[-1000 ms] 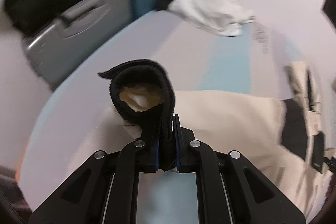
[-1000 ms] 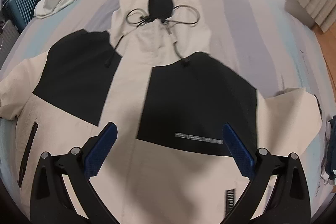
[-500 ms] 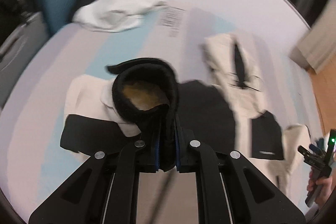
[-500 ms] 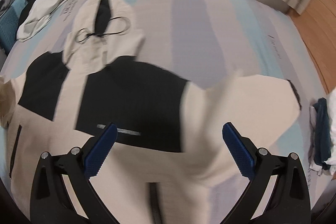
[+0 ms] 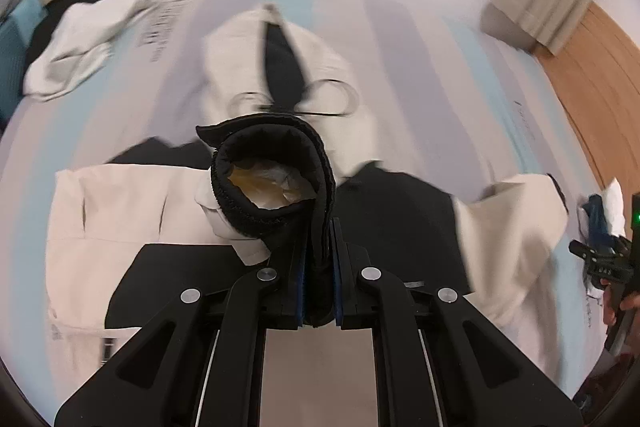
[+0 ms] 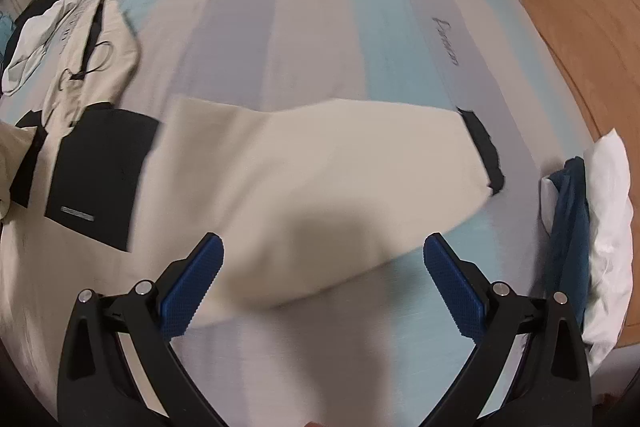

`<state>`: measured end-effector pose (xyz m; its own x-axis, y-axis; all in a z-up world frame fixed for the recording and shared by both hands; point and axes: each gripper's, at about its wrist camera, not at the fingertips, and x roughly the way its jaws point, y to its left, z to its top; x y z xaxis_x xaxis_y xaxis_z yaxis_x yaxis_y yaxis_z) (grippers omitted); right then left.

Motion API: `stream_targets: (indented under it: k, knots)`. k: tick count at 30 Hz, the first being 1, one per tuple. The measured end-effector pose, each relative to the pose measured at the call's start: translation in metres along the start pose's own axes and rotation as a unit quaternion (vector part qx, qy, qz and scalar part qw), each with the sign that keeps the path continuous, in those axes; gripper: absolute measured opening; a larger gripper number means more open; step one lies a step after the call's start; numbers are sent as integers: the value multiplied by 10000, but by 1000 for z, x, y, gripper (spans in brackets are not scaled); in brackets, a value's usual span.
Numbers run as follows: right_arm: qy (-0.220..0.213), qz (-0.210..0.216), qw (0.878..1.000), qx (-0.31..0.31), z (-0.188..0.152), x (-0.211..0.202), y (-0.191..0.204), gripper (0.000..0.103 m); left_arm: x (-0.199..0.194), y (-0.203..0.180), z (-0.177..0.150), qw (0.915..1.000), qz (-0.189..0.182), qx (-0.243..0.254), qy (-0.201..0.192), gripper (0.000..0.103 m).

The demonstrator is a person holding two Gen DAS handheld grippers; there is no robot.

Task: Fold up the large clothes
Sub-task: 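Fold the held sleeve across the jacket body with the left tool, then grasp the other black sleeve cuff with the right tool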

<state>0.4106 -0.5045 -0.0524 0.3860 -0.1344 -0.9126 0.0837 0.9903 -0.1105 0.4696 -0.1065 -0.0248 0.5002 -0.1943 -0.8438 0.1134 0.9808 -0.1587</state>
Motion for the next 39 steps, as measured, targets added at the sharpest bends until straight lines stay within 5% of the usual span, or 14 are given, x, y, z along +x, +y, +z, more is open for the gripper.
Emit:
stream_targets:
  k: [6,13,18,23,27,30,36,39]
  knots:
    - [72,-38,9997,-240,15,23,-62,96,40,-82,-2,9993,-49,281,234,8]
    - [213,-97,9979,-604,32,60,-108,96,86,-128,-9,9969,272,488,550,8]
    - [759,219,9963,-348,47,97,-150,96,113,-145,-18,9940,543,674,666,8]
    - [855,427,9954,-72,58,121,-183,95,132,-153,-28,9926,649,660,790,9]
    - [854,704,9935,248,62,132,-204,78,148,-158,-35,9908,734,740,859,9]
    - [944,671,9929,266,59,141,-210,75,158,-161,-38,9902,756,784,874,11]
    - [1055,581,9915,489,48,160,-226,77,172,-168,-45,9903,753,814,838,20]
    - [1123,646,9893,674,43,168,-229,77,172,-175,-48,9913,695,822,761,32]
